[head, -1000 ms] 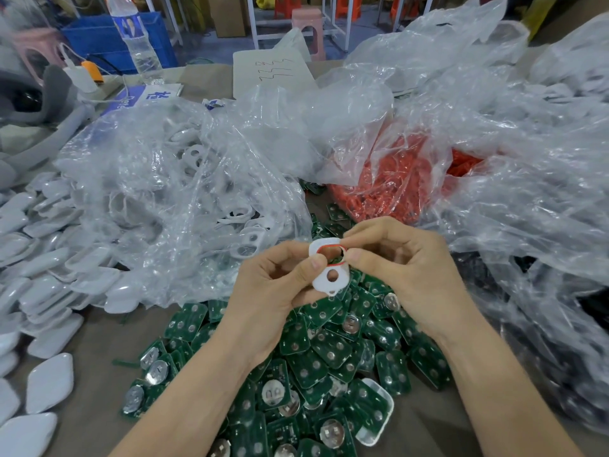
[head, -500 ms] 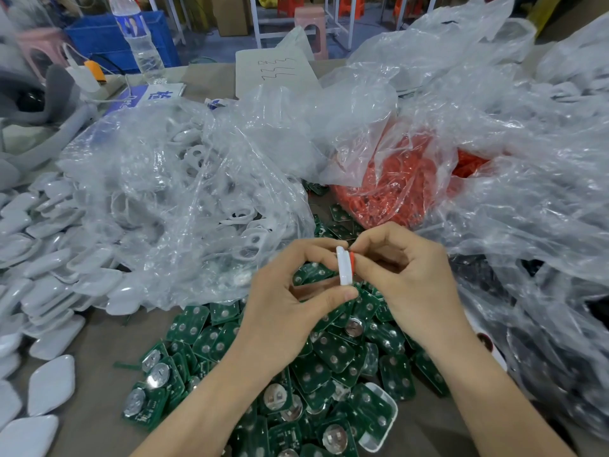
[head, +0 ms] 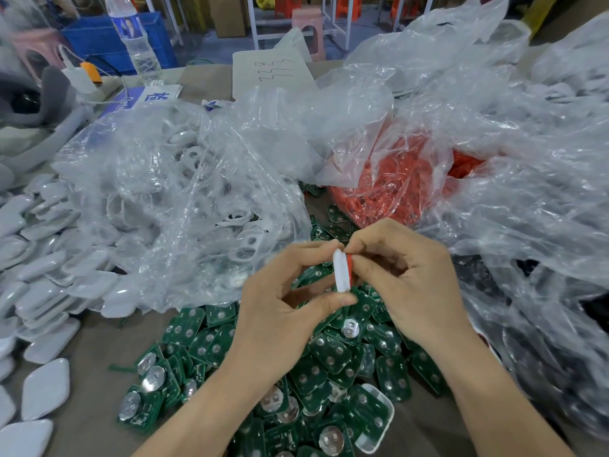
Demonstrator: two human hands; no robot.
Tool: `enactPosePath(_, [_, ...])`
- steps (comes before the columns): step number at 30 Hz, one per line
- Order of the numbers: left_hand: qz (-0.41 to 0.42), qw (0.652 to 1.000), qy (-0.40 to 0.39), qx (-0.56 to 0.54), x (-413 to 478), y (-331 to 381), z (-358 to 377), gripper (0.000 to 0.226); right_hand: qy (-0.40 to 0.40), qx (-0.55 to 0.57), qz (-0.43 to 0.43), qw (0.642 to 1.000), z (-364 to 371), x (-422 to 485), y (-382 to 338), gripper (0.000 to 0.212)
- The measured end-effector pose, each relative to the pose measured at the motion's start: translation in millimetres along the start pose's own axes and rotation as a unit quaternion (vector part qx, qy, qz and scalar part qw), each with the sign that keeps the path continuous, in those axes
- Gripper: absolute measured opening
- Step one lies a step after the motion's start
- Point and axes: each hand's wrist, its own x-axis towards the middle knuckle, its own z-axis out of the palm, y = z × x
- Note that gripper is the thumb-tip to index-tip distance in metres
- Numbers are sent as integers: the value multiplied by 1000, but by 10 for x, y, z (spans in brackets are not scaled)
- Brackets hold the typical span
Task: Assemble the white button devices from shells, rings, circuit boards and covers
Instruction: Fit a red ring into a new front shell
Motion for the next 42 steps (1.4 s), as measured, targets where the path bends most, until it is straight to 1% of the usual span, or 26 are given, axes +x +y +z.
enactPosePath(5, [5,1000,7,-3,-10,-12,16,46,22,12,-1,1000,9,0,-7,24])
enactPosePath(8, [14,1000,5,-9,-9,-8,22,43,39,11,-13,999,13,-16,-9,18])
enactPosePath(12, [29,1000,-9,-3,-4,-8,21,46,63,6,-30,998,29,-40,12,13])
enactPosePath(14, [30,999,-13,-3,1,-10,8,43,63,25,-31,997,44,-48,24,11])
enactPosePath(16, [26,1000,-11,-3,10,-11,-25,43,53,50,-27,997,59,-47,25,14])
enactPosePath(18, [26,999,-11,20,24,-19,-46,40,37,68,-7,997,48,-31,23,15])
enactPosePath(20, [6,999,-25,24,17,-23,-43,39,22,97,32,995,23,-4,24,5])
enactPosePath(21, [-12,999,-40,14,10,-25,-38,38,13,123,60,991,8,13,30,4])
enactPosePath(24, [-43,995,-78,-32,17,-25,-40,34,-23,213,150,965,-18,39,92,12])
enactPosePath(26, [-69,992,-79,-76,55,-31,-69,32,-54,231,184,954,-8,41,120,16])
enactPosePath(28, [-89,986,-75,-120,84,-40,-89,30,-79,214,198,953,4,36,120,21])
enactPosePath(30, [-103,982,-74,-137,85,-33,-91,29,-88,193,192,958,14,33,119,21])
enactPosePath(31, [-108,983,-70,-129,85,-27,-88,27,-88,187,184,961,17,28,115,19])
enactPosePath(33, [-108,989,-61,-78,88,-20,-84,17,-92,168,171,966,27,14,103,17])
enactPosePath(36, [-104,993,-50,-28,93,-31,-98,23,-92,110,144,979,61,0,93,17])
enactPosePath(38, [-101,994,-45,-18,94,-43,-110,24,-85,87,137,983,71,0,84,17])
enactPosePath(40, [-110,993,-43,-22,94,-58,-104,25,-83,91,150,981,56,3,83,20])
enactPosePath(42, [-131,990,-38,-45,92,-78,-105,28,-93,105,164,976,35,5,80,18])
